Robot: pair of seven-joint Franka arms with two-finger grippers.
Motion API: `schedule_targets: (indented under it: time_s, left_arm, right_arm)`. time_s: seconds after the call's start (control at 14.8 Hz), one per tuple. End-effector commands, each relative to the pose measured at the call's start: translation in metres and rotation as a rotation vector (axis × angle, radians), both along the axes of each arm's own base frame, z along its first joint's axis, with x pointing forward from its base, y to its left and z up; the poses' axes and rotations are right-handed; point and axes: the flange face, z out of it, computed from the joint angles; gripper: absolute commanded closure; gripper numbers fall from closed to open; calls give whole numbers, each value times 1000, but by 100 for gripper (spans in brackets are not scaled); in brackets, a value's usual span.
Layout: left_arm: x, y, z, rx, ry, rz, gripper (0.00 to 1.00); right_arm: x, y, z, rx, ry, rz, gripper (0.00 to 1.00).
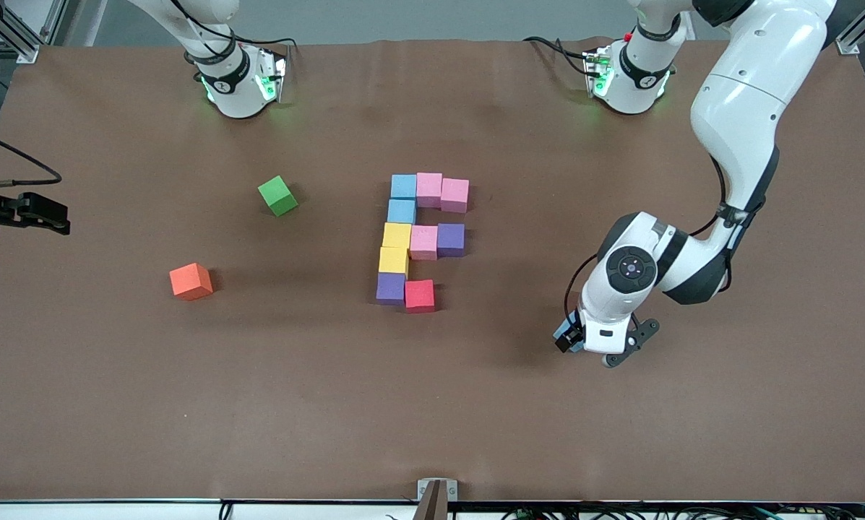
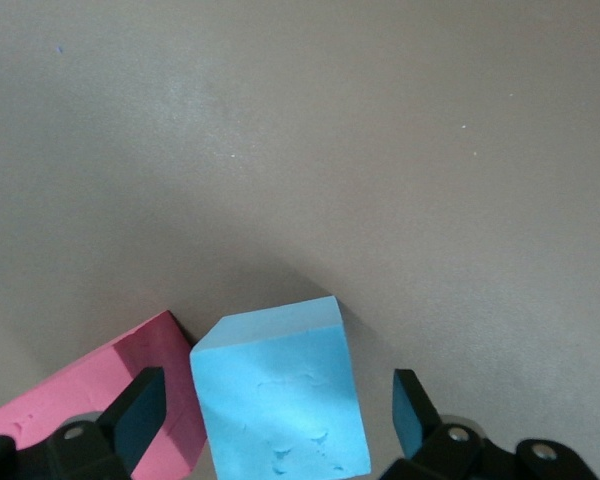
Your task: Arrange 11 blocks into digit 3
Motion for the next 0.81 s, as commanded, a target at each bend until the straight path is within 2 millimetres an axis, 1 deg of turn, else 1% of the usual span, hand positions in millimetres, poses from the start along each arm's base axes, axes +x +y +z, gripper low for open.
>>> schedule_targets:
  time_s: [0.0, 0.14, 0.2, 0.27, 0.41, 0.47, 0.54, 0.68, 0.74]
  left_arm:
    - [5, -1, -4, -13, -27, -20, 3]
    - [4, -1, -7, -13, -21, -20, 7]
    - [4, -1, -8, -13, -19, -20, 9]
    - [3, 0, -9, -10, -17, -21, 9]
    - [-2, 1, -15, -5, -3, -28, 9]
    - [-3, 1, -17, 4, -4, -36, 13]
    - [-3, 2, -17, 9, -8, -37, 24]
    - [-3, 0, -17, 9, -8, -36, 50]
    - [-6, -4, -19, 8, -6, -32, 57]
  right_arm:
    - [-14, -12, 13, 64, 19, -33, 0]
    - [-18, -36, 12, 126, 29, -78, 0]
    - [-19, -40, 12, 131, 28, -86, 0]
    - [-18, -41, 11, 127, 28, -85, 0]
    - [-17, -36, 11, 117, 27, -81, 0]
    - [-17, -35, 11, 117, 27, -82, 0]
    - [-17, -33, 11, 117, 29, -78, 0]
    - [-18, -32, 12, 121, 30, -78, 0]
    - [-18, -33, 12, 123, 32, -79, 0]
